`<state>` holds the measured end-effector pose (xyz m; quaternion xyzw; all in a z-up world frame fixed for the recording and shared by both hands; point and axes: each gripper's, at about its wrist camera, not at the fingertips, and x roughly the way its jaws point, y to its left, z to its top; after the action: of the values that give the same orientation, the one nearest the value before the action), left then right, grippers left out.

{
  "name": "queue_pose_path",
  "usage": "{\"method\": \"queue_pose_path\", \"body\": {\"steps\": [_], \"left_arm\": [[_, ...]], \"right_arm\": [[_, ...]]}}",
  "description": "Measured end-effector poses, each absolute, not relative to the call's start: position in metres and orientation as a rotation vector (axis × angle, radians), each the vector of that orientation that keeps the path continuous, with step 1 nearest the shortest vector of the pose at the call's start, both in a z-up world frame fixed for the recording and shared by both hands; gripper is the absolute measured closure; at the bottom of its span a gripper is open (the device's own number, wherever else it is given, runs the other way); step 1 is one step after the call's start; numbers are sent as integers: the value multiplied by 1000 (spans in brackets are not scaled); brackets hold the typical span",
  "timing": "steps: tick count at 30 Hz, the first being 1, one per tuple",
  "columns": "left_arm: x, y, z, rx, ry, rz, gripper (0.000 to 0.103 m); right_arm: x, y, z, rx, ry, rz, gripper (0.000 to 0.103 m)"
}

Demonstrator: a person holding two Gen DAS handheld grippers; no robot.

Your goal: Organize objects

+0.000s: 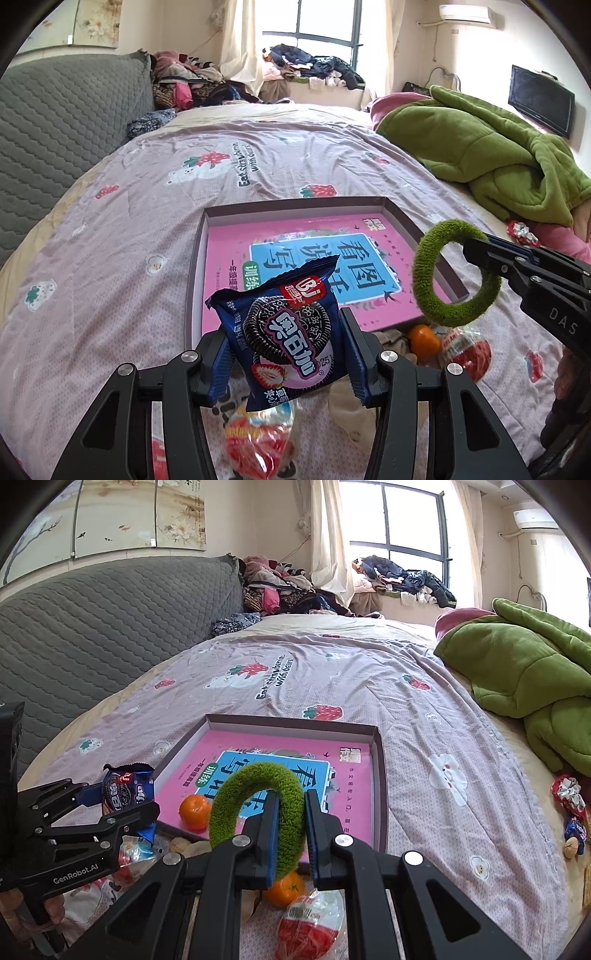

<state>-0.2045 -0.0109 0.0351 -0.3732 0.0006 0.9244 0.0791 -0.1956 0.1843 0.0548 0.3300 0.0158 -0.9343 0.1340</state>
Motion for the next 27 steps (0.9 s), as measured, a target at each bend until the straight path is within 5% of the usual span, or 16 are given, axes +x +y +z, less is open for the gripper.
{"method": "queue_pose_path", "body": {"steps": [27], "left_arm": [[-255, -41, 23, -1137, -51, 2794, 50]], "right_arm": [[-228, 188, 42, 986, 37, -2733, 90]]}}
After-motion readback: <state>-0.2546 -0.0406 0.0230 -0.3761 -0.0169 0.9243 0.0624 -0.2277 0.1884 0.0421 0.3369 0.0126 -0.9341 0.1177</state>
